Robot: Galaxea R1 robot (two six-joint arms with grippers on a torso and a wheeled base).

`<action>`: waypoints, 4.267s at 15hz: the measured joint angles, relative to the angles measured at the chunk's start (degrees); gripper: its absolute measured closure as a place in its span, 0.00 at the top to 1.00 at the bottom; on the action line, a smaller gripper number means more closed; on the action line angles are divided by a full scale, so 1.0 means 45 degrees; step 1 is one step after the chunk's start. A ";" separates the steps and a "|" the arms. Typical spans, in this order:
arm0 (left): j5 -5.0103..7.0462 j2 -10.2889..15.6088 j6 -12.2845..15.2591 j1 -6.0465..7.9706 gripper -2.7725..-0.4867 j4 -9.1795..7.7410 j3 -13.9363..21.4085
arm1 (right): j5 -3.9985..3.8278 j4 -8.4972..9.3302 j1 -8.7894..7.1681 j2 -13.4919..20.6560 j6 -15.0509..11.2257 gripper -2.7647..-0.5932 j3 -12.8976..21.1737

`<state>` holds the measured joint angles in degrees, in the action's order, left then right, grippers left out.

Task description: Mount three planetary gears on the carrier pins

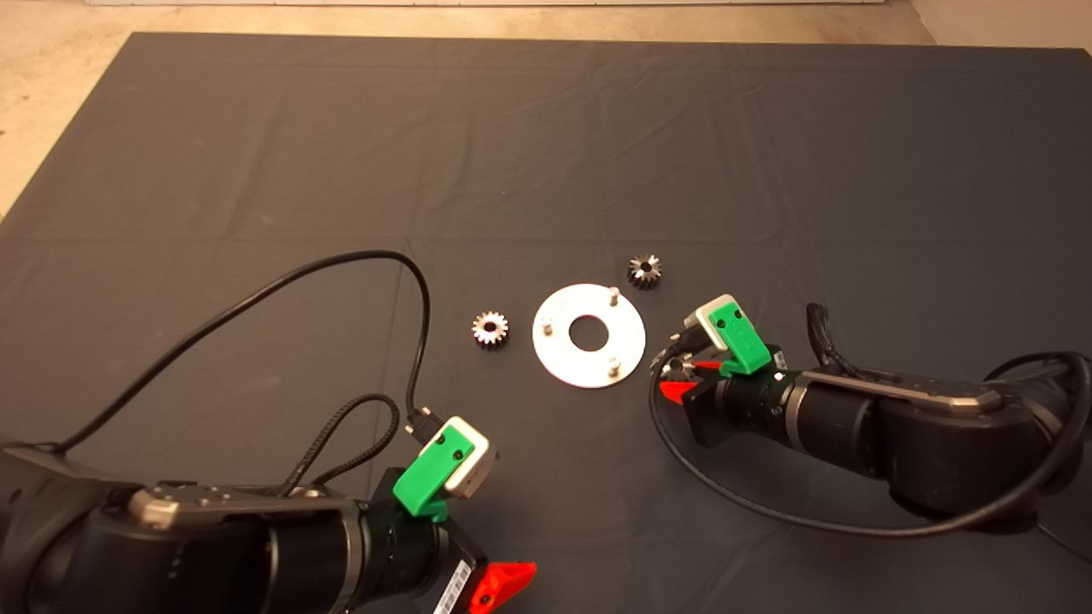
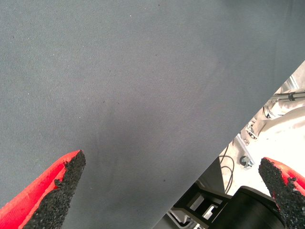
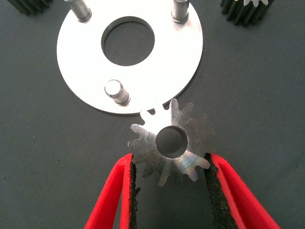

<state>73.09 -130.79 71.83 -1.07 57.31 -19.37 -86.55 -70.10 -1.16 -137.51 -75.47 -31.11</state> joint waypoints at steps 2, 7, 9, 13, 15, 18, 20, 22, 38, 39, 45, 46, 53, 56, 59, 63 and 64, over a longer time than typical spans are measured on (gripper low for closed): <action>0.0062 -0.0229 0.0038 0.0000 0.94 0.0000 0.0000 | -0.0092 0.0001 -0.0173 -0.0123 0.0002 0.10 -0.0005; 0.0092 -0.0490 0.0038 0.0000 0.94 0.0000 0.0000 | -0.0106 0.0000 -0.0379 -0.1373 0.0002 0.10 -0.0886; 0.0092 -0.0483 0.0038 0.0000 0.94 0.0000 0.0000 | -0.0018 0.0003 -0.0396 -0.1970 0.0002 0.10 -0.1200; 0.0092 -0.0488 0.0038 0.0004 0.94 0.0004 0.0000 | -0.0070 0.0007 -0.0420 -0.2137 0.0002 0.10 -0.1466; 0.0098 -0.0482 0.0038 0.0000 0.94 0.0000 0.0000 | -0.0060 0.0003 -0.0423 -0.2137 0.0002 0.10 -0.1471; 0.0098 -0.0458 0.0038 0.0000 0.94 0.0005 0.0000 | -0.0054 0.0049 -0.0532 -0.2064 0.0008 0.10 -0.1471; 0.0098 -0.0458 0.0038 0.0000 0.94 0.0005 0.0000 | -0.0060 0.0210 -0.0722 -0.2040 0.0008 0.10 -0.1471; 0.0098 -0.0463 0.0041 0.0005 0.94 0.0005 0.0000 | -0.0060 0.1098 -0.1056 -0.2040 0.0008 0.10 -0.1460; 0.0233 -0.0452 0.0080 0.0177 0.94 0.0033 0.0000 | -0.0060 0.3085 -0.1617 -0.1997 0.0008 0.10 -0.1409; 0.0263 -0.0452 0.0079 0.0179 0.94 0.0030 0.0000 | -0.0060 0.3124 -0.1617 -0.1997 0.0008 0.10 -0.1409; 0.0287 -0.0452 0.0079 0.0174 0.94 0.0035 0.0000 | -0.0060 0.3142 -0.1617 -0.1997 0.0008 0.10 -0.1409; 0.0287 -0.0452 0.0079 0.0179 0.94 0.0032 0.0000 | -0.0060 0.3145 -0.1617 -0.1997 0.0037 0.10 -0.1409; 0.0293 -0.0447 0.0081 0.0496 0.94 0.0046 0.0000 | -0.0070 0.3151 -0.1615 -0.2010 0.0100 0.10 -0.1411; 0.0293 -0.0447 0.0081 0.0496 0.94 0.0041 0.0000 | -0.0070 0.3151 -0.1610 -0.2045 0.0105 0.10 -0.1411; 0.0293 -0.0447 0.0079 0.0501 0.94 0.0046 0.0000 | -0.0071 0.3151 -0.1609 -0.2045 0.0111 0.10 -0.1417; 0.0294 -0.0442 0.0080 0.0566 0.94 0.0046 0.0000 | -0.0065 0.3151 -0.1551 -0.2048 0.0265 0.10 -0.1717; 0.0295 -0.0447 0.0081 0.0566 0.94 0.0041 0.0000 | -0.0060 0.3161 -0.1536 -0.2048 0.0300 0.10 -0.1817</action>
<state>74.42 -132.80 72.19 1.48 57.49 -19.37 -86.82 -55.87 -8.07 -146.73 -74.12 -39.29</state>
